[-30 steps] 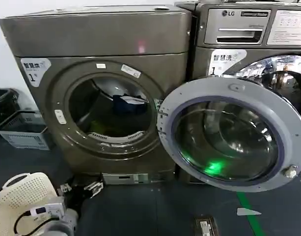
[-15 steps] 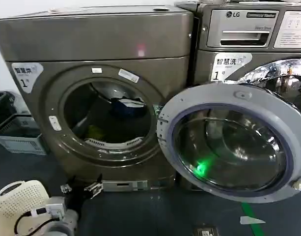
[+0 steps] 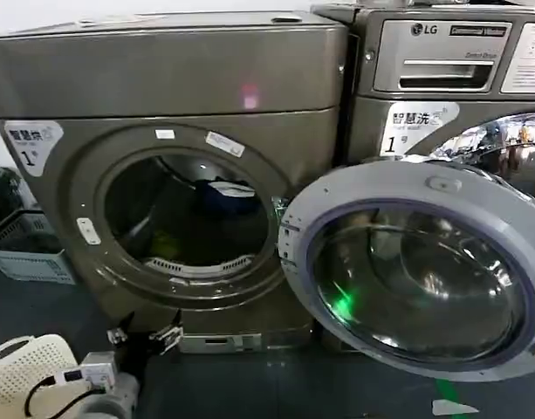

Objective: Grasp the clothes from the dryer.

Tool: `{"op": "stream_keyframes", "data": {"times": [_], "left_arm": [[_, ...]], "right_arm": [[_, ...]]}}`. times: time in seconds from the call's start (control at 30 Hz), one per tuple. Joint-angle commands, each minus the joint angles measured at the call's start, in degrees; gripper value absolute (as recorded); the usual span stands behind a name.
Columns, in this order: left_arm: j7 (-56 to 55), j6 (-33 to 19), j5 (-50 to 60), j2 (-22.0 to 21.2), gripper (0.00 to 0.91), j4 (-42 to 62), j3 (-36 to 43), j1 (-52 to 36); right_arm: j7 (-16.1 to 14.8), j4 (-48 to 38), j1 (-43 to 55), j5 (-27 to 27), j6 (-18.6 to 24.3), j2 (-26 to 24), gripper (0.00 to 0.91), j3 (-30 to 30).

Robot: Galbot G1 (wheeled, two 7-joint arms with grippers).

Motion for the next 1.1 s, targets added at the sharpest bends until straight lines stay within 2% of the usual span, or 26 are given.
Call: {"op": "stream_keyframes", "data": {"times": [0.03, 1.1], "left_arm": [[0.0, 2.8, 0.0, 0.1, 0.907, 0.1, 0.0, 0.0], [0.0, 2.8, 0.2, 0.2, 0.907, 0.9, 0.8, -0.7]], "right_arm": [[0.0, -0.1, 0.1, 0.0, 0.0, 0.0, 0.907, 0.0], [0.1, 0.4, 0.4, -0.1, -0.1, 0.1, 0.907, -0.4]]}}
